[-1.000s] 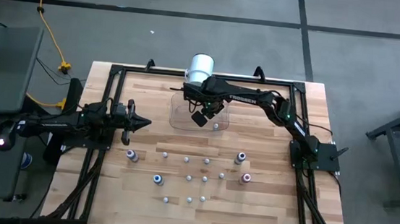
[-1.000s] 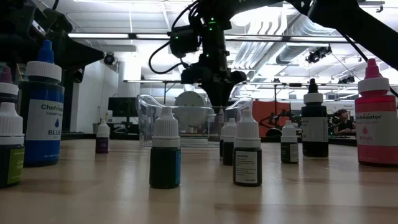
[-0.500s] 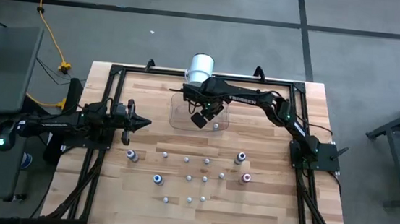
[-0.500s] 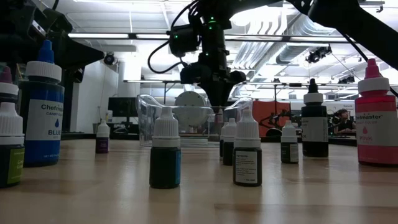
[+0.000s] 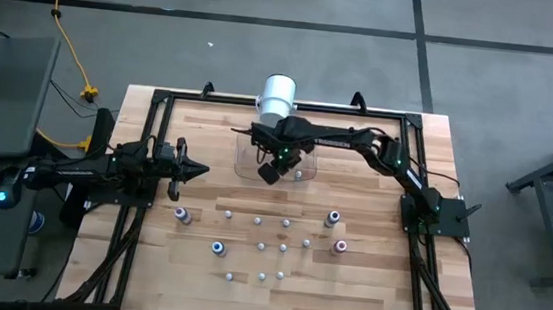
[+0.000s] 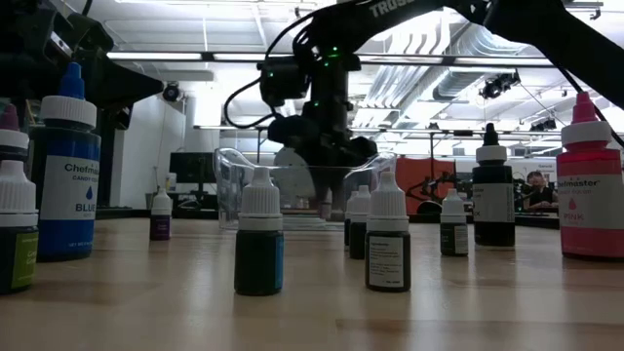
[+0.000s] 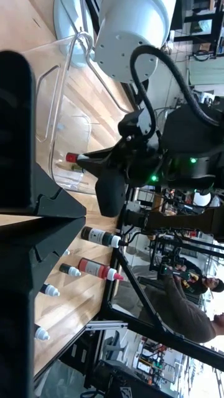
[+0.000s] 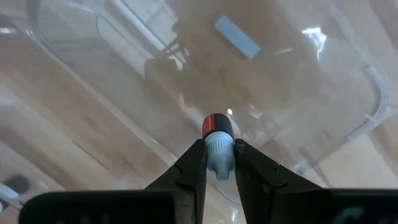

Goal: Pick & Place food coloring
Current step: Put the bottom small red food coloring bottle into the transparent bin

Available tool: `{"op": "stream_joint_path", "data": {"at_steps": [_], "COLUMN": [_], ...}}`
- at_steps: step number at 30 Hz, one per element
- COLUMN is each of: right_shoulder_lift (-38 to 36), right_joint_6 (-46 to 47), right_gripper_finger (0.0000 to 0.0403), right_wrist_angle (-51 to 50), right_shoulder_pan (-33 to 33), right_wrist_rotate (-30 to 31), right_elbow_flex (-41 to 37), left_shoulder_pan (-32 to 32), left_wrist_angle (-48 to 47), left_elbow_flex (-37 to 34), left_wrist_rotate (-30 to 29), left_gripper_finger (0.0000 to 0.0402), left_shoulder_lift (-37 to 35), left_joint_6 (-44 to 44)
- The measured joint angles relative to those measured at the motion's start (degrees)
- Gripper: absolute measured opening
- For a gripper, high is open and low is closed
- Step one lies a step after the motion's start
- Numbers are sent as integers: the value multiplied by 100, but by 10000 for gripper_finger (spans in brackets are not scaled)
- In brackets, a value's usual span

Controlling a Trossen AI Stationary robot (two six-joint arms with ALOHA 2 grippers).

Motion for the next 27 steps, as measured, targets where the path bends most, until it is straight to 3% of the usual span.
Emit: {"op": "stream_joint_path", "data": {"at_steps": [27], "right_shoulder_lift": [2], "right_joint_6": [-109], "right_gripper_finger": [66], "right_wrist_angle": [-125], "right_shoulder_pan": [110], "right_wrist_rotate": [-142], "right_elbow_flex": [-361], "left_shoulder_pan": [2], "left_wrist_angle": [1], "left_elbow_flex": [0], "left_wrist_rotate": [-2], "left_gripper_finger": [1], "left_shoulder_lift": [-2], "left_joint_6": [2]}}
